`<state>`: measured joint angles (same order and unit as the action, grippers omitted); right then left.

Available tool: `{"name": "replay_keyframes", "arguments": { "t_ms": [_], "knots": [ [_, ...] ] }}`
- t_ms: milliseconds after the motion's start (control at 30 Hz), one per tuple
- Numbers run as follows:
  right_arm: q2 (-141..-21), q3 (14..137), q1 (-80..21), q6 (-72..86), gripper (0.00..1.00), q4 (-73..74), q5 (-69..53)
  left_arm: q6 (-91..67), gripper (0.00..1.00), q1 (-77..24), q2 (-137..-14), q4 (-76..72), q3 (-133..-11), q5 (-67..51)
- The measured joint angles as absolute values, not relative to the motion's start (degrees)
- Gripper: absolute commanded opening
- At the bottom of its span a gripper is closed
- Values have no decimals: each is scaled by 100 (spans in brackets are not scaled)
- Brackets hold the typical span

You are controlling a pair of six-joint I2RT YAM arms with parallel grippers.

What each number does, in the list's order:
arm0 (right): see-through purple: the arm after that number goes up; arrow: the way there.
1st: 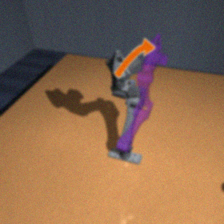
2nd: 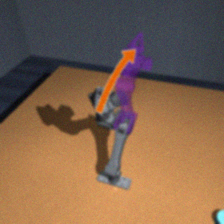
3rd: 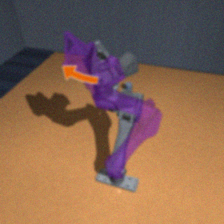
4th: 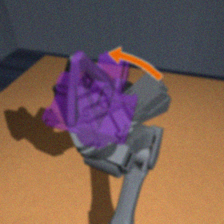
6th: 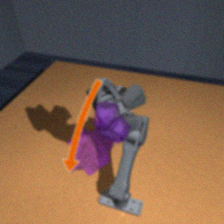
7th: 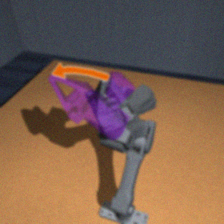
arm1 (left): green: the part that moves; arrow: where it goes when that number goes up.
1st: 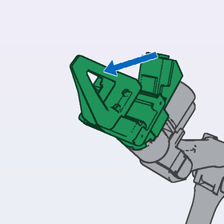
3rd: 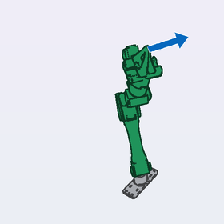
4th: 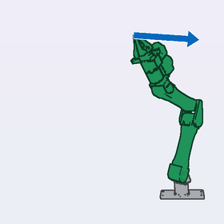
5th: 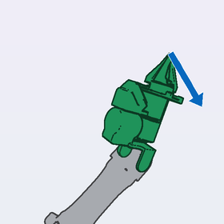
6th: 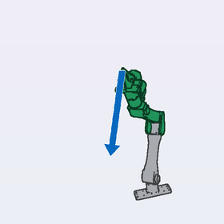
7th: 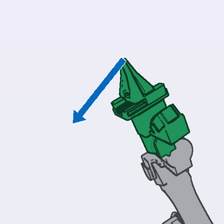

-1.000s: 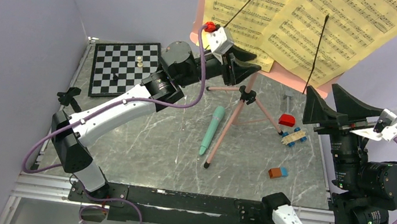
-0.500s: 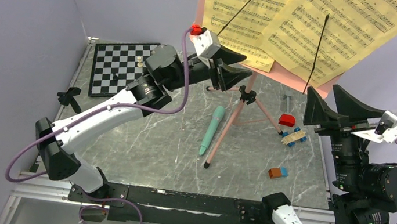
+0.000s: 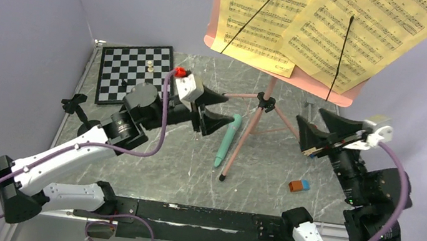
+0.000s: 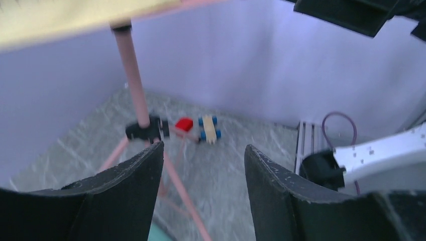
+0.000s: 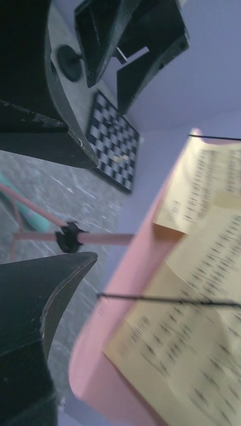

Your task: Set up the instrument practice props

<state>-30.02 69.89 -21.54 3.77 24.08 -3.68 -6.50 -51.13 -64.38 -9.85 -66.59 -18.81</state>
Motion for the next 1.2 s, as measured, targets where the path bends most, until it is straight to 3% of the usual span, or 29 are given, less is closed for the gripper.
{"name": "replay_keyframes", "arguments": {
  "t_ms": [300,567,767,1200],
  "knots": [
    [-2493,5531,-2152,945,74,2687,-1437,-825,78,-5146,-6014,-786,-5063,-1310],
    [-2388,3347,-2152,1811,75,1514,-1087,-1002,99,-5164,-6753,-1299,-4576,-934],
    [-2867,2508,-2152,1957,75,23,-729,-1024,99,-5192,-7382,-1743,-4521,-904],
    [-3691,2482,-2152,1446,72,-2261,-342,-1022,99,-5221,-8128,-2484,-4521,-753]
  ]
}}
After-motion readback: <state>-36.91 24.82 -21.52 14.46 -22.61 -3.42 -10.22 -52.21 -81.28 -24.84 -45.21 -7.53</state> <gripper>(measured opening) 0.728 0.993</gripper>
